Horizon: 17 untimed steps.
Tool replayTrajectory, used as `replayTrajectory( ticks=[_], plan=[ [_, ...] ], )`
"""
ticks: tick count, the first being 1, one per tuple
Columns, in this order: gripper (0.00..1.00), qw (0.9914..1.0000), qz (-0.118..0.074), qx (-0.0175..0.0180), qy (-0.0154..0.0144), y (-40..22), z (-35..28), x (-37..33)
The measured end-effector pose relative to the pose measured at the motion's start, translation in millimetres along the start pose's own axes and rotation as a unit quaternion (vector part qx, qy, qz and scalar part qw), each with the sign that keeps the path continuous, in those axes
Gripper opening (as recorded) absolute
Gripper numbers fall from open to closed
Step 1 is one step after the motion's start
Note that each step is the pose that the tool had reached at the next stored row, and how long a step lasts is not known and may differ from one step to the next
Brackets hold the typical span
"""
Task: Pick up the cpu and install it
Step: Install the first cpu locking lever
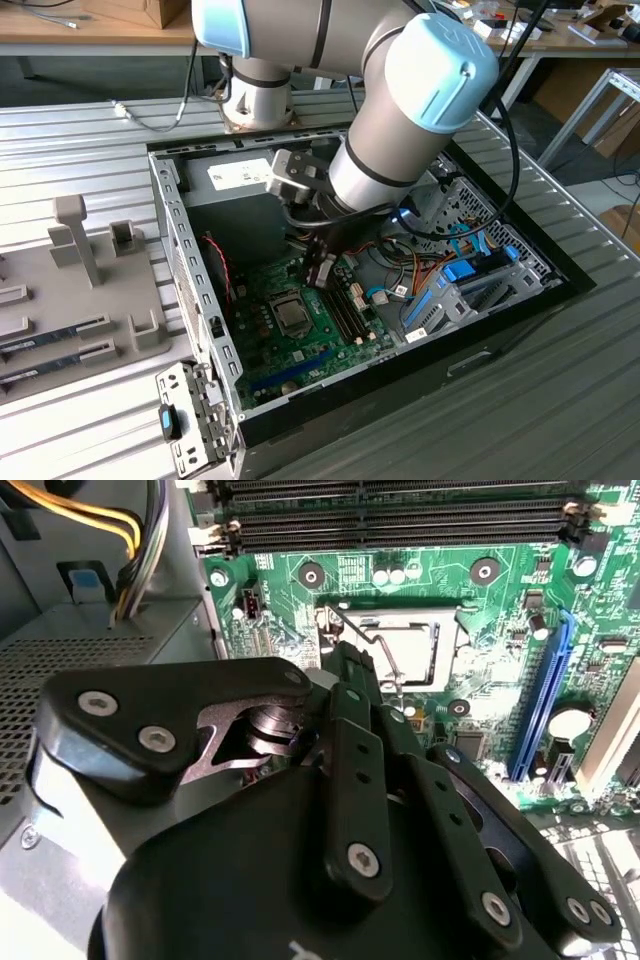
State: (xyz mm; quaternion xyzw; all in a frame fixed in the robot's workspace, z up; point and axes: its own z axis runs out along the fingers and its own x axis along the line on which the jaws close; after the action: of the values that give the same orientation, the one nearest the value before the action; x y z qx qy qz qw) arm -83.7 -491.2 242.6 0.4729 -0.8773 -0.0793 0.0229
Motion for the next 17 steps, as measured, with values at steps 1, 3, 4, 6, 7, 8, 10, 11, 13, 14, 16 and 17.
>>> replayTrajectory(
  ticks=[1,3,4,6,7,8,10,11,13,14,16,17],
  plan=[
    [0.11,1.00000,0.000,0.0000,-0.0001,-0.7,0.0,-0.5],
    [0.11,1.00000,0.000,-0.0001,-0.0001,-2.1,0.1,-1.4],
    [0.11,1.00000,0.000,-0.0001,0.0000,-2.7,0.1,-1.7],
    [0.11,1.00000,0.000,-0.0001,0.0001,-3.3,0.4,-2.1],
    [0.11,1.00000,0.000,-0.0001,0.0000,-3.4,0.6,-2.1],
    [0.11,1.00000,0.000,-0.0001,0.0000,-3.7,1.0,-1.8],
    [0.11,1.00000,0.000,-0.0001,0.0000,-4.9,1.3,-0.2],
    [0.11,1.00000,0.000,-0.0001,0.0000,-5.5,1.6,0.7],
    [0.11,1.00000,0.000,-0.0001,0.0000,-7.0,2.2,2.8],
    [0.11,1.00000,0.000,-0.0001,0.0000,-7.9,2.9,4.1],
    [0.11,1.00000,0.000,-0.0001,0.0000,-9.7,4.8,6.3],
    [0.11,1.00000,0.000,-0.0001,-0.0001,-10.7,7.1,7.4]
  ],
)
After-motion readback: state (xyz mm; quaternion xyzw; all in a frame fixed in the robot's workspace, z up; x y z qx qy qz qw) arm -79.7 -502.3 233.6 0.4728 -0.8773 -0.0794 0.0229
